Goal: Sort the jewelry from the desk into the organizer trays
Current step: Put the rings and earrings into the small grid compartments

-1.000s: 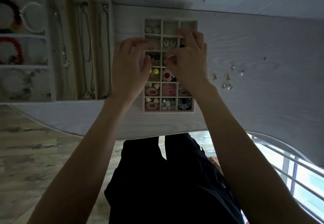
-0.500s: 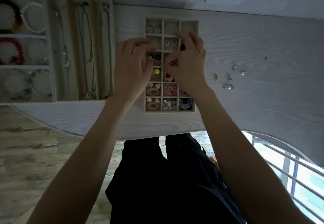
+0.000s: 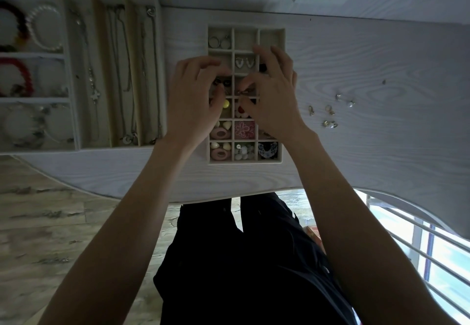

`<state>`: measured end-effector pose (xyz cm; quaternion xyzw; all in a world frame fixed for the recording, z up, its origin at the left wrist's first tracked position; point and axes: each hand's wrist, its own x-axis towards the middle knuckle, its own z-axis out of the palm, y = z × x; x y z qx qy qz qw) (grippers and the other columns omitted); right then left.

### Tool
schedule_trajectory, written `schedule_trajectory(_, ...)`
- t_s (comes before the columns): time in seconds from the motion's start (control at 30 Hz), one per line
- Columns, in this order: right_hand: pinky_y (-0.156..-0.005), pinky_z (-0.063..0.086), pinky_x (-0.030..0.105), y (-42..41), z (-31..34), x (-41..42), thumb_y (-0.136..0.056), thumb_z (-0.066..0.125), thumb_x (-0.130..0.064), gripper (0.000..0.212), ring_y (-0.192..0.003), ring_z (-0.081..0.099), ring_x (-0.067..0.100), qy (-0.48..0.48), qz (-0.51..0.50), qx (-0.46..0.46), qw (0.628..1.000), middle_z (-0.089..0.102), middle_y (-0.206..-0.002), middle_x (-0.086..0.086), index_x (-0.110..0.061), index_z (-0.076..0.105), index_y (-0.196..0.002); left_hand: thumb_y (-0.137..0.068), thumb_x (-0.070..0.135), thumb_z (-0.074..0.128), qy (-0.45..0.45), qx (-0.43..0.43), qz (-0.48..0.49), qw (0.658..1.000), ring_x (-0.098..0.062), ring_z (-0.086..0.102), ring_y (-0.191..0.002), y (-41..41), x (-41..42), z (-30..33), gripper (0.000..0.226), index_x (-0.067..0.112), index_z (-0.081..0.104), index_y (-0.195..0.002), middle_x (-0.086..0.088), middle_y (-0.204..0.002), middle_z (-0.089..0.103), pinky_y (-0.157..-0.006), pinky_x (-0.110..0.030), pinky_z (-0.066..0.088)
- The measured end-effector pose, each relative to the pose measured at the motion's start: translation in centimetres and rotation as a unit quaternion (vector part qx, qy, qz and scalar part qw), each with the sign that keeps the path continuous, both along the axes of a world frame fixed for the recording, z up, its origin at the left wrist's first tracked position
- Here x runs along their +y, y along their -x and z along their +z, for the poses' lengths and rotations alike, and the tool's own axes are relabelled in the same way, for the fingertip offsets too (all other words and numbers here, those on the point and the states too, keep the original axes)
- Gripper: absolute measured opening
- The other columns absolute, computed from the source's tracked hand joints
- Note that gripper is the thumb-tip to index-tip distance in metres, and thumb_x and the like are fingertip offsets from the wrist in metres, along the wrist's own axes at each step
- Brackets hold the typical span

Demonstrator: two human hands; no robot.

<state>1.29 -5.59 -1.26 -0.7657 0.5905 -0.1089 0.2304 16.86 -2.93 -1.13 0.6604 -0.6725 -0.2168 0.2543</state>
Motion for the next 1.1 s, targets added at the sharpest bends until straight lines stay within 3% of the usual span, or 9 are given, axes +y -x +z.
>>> schedule_trajectory(0.07, -0.102, 0.026, 0.046, 0.1, 0.1, -0.2, -0.070, 0.069, -0.017, 0.007, -0.136, 0.025, 0.037, 0.002, 0.004, -0.005, 1.000, 0.043, -0.141, 0.011, -0.017, 0.069, -0.076, -0.088, 0.015, 0.055, 0.002, -0.009, -0.014, 1.000, -0.024, 0.048, -0.115, -0.1, -0.1, -0.1, 0.024, 0.014, 0.066, -0.110, -0.005, -0.116, 0.060, -0.097, -0.007, 0.020)
schedule_trajectory(0.3, -0.100, 0.027, 0.046, 0.2, 0.0, -0.4, -0.071, 0.069, -0.016, 0.001, -0.134, 0.028, 0.038, 0.003, 0.004, -0.026, 1.000, 0.048, -0.137, 0.010, -0.015, 0.069, -0.073, -0.085, 0.033, 0.056, -0.002, -0.095, -0.097, 0.991, -0.033, 0.045, -0.119, -0.4, -0.7, -0.9, 0.026, 0.018, 0.071, -0.101, -0.005, -0.123, 0.059, -0.096, -0.042, 0.039)
schedule_trajectory(0.53, -0.102, 0.023, 0.039, 0.4, -0.1, -0.2, -0.071, 0.072, -0.019, 0.003, -0.134, 0.028, 0.034, -0.004, -0.006, -0.027, 1.000, 0.048, -0.137, 0.006, -0.019, 0.072, -0.074, -0.079, 0.033, 0.068, 0.007, -0.134, -0.138, 0.981, -0.033, 0.044, -0.120, 0.1, -1.9, -0.2, 0.018, 0.019, 0.075, -0.087, 0.002, -0.127, 0.058, -0.092, -0.041, 0.031)
schedule_trajectory(0.8, -0.102, 0.026, 0.044, 0.6, -0.3, 0.1, -0.071, 0.074, -0.021, 0.004, -0.133, 0.029, 0.037, 0.012, -0.001, -0.017, 1.000, 0.050, -0.136, 0.008, -0.018, 0.072, -0.073, -0.078, 0.037, 0.070, -0.001, -0.128, -0.183, 0.975, -0.037, 0.044, -0.115, -0.6, -3.1, 0.1, 0.020, 0.019, 0.074, -0.085, 0.003, -0.125, 0.059, -0.087, -0.040, 0.028)
schedule_trajectory(1.1, -0.092, 0.031, 0.036, 0.9, -0.6, 0.0, -0.079, 0.065, -0.023, 0.009, -0.124, 0.039, 0.034, 0.065, -0.004, -0.026, 0.998, 0.056, -0.127, 0.007, -0.014, 0.069, -0.078, -0.083, 0.048, 0.045, -0.010, -0.135, -0.317, 0.939, -0.037, 0.052, -0.101, -1.8, -5.3, 0.0, 0.045, 0.015, 0.071, -0.098, -0.010, -0.107, 0.063, -0.081, -0.044, 0.037)
